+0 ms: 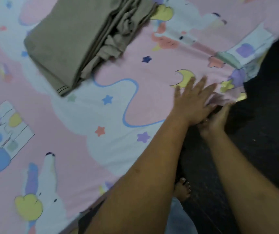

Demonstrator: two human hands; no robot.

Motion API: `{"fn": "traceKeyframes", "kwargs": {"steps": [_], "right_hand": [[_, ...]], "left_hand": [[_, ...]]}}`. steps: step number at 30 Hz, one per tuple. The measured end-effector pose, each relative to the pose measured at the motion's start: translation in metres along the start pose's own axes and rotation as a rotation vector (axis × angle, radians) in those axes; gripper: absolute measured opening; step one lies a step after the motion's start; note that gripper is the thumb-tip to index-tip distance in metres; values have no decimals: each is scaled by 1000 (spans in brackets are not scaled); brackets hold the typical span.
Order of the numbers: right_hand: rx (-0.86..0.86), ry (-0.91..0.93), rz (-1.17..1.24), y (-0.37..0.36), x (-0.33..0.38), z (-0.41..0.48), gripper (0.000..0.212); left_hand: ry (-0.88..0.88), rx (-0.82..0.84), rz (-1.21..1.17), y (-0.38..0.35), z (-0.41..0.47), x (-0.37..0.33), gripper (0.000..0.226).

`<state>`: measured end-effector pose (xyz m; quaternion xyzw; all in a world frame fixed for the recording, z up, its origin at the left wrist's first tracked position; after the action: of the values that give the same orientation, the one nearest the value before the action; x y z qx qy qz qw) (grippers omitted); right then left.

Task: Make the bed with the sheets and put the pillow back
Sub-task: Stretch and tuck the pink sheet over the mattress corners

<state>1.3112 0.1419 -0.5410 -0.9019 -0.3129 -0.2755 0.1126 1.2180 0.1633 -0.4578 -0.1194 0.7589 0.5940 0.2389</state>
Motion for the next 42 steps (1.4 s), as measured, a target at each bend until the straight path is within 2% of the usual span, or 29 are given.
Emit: {"fn": "traceKeyframes", "kwargs": {"steps": [1,3,5,6,8,10,12,13,14,16,19,22,24,27,29,31,33,35,37,39,40,42], "right_hand": [[44,-5,-31,5,-23,-23,62],[60,-37,-6,16,-68,-60,49],[83,-24,-50,25,-108,-94,58],[90,-92,-49,30,-127,-109,65],[70,-182,-109,39,-158,-138,65],[64,-190,-199,45,-190,-166,58],[42,-234,-298,53,-221,-189,54],[26,-255,-347,55,-232,-197,54],[12,-258,-397,57,-243,-206,53],[6,-234,-460,56,-263,-222,48],[1,-191,-491,55,-287,-237,43],[-83,-7,-615,57,-312,-231,39],[-152,153,-721,62,-320,-223,38],[-166,338,-933,76,-325,-215,40],[-125,428,-1097,83,-327,-209,40],[-34,479,-1193,75,-328,-200,37],[93,473,-1212,60,-329,-192,37],[125,468,-1192,53,-332,-187,38],[39,452,-1190,54,-333,-186,35],[-61,419,-1181,60,-331,-190,36],[-60,431,-1195,61,-330,-189,37],[68,437,-1253,57,-328,-187,38]], "left_hand": [[23,-96,-200,7,-12,0,56],[113,-414,-525,18,-62,6,39],[307,-780,-572,22,-135,25,28],[465,-911,-568,17,-178,40,22],[875,-1097,-584,6,-270,75,13],[1406,-1225,-645,0,-360,113,12],[1923,-1259,-912,-3,-431,137,17],[2058,-1240,-1105,-4,-453,144,27],[2098,-1224,-1267,-4,-470,150,36],[2044,-1216,-1485,-2,-485,166,43],[1951,-1154,-1725,-1,-478,188,38],[1841,-1164,-1967,-5,-465,204,27],[1785,-1220,-2096,-15,-459,211,30],[1734,-1144,-2193,-34,-458,221,35],[1714,-1124,-2173,-45,-458,227,36],[1760,-1178,-2078,-49,-460,236,35],[1827,-1264,-1919,-47,-466,241,35],[1904,-1289,-1753,-43,-475,243,29],[1953,-1252,-1664,-36,-481,245,16],[1967,-1168,-1595,-34,-484,258,18],[1965,-1107,-1548,-32,-485,265,18],[1988,-985,-1458,-32,-484,277,24]]}}
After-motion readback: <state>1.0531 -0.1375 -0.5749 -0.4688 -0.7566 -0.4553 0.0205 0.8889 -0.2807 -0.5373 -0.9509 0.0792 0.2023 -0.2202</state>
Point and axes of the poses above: each hand's wrist, its own z-axis towards the middle knuckle, its own y-axis out of the back of the hand, x = y × z, the point moved 1 cm from there along z, towards the middle knuckle, and after that the axes turned 15 degrees about -x, right-handed, at the moved point
